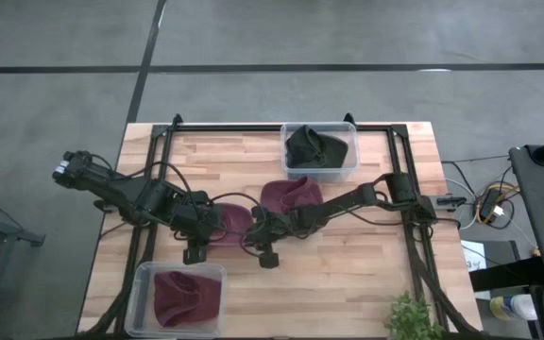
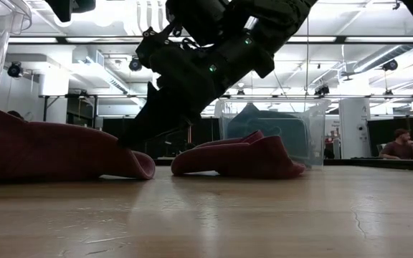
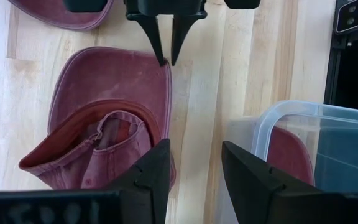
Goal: Pick & Place hat
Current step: Put the left red cap into the bottom transparent bin
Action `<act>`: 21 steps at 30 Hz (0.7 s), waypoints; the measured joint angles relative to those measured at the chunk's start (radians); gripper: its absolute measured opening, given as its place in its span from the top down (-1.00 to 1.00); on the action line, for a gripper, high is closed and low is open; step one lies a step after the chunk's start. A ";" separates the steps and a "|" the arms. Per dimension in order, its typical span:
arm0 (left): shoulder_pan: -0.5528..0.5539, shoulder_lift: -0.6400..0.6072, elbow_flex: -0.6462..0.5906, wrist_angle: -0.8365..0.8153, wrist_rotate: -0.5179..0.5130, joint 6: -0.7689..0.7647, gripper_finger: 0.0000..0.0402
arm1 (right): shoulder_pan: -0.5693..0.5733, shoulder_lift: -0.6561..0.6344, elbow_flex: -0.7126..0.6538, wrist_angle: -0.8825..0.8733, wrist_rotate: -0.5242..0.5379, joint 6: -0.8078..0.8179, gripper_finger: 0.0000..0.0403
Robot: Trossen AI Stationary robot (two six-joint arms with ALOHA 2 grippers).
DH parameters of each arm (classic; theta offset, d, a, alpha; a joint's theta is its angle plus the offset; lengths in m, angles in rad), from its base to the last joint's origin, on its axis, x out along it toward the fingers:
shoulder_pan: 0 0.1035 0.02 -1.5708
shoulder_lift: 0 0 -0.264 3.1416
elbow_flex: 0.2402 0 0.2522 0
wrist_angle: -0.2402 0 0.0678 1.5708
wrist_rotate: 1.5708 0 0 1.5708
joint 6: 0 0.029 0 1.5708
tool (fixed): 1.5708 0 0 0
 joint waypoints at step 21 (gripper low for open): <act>0.000 0.000 -0.001 0.000 0.000 0.003 0.33 | 0.019 0.000 0.007 -0.048 0.051 0.025 0.83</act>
